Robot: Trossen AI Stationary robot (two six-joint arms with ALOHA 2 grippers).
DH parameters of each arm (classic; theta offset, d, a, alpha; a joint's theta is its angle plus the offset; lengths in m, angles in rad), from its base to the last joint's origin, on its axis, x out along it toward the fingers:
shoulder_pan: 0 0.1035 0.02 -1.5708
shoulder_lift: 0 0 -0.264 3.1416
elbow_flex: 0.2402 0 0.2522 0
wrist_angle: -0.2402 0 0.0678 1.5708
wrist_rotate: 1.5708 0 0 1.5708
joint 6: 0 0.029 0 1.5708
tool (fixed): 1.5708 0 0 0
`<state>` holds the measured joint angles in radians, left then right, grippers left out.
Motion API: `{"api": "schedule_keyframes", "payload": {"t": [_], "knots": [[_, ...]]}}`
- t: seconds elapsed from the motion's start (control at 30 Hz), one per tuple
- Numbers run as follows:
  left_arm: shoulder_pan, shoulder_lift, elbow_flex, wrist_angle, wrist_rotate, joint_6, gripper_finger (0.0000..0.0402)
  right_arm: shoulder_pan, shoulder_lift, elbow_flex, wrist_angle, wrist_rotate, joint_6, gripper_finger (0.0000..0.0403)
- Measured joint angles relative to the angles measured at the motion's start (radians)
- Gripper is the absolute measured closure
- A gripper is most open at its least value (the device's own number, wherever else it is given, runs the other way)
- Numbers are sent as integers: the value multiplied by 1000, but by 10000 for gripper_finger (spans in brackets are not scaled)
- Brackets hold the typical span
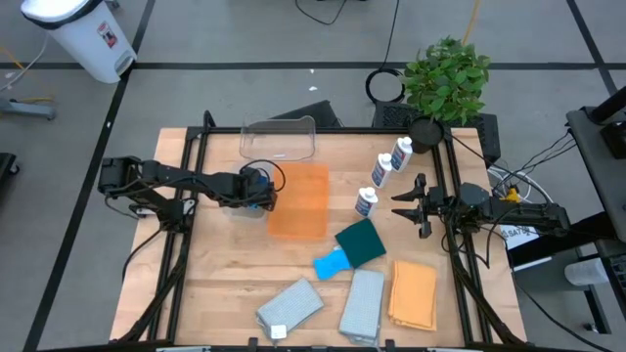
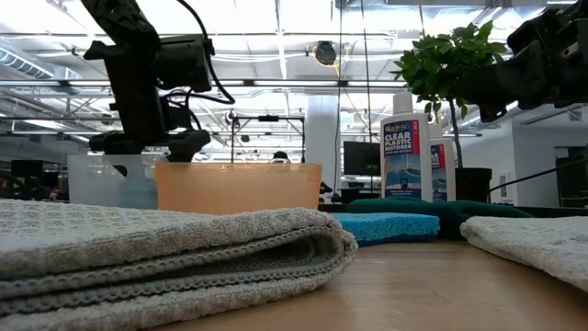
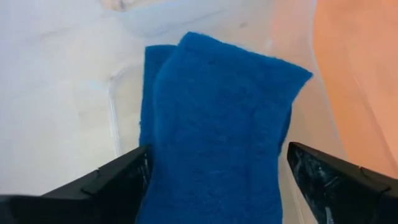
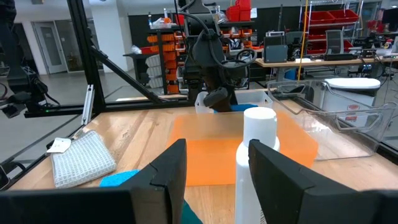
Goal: Pick & Place Kitchen Items
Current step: Put the sponge into the white bin
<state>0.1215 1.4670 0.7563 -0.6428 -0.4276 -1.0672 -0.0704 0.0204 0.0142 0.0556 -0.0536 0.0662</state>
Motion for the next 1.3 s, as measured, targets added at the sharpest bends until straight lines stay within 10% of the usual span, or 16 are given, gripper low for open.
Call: {"api": "schedule_keyframes", "payload": {"t": [0.77, 1.3], "knots": [[3, -32, 118, -107, 0, 124, 28, 0, 0, 0, 0, 0, 0, 257], [-99, -316, 147, -166, -40, 220, 45, 0, 1, 0, 0, 0, 0, 257]]}}
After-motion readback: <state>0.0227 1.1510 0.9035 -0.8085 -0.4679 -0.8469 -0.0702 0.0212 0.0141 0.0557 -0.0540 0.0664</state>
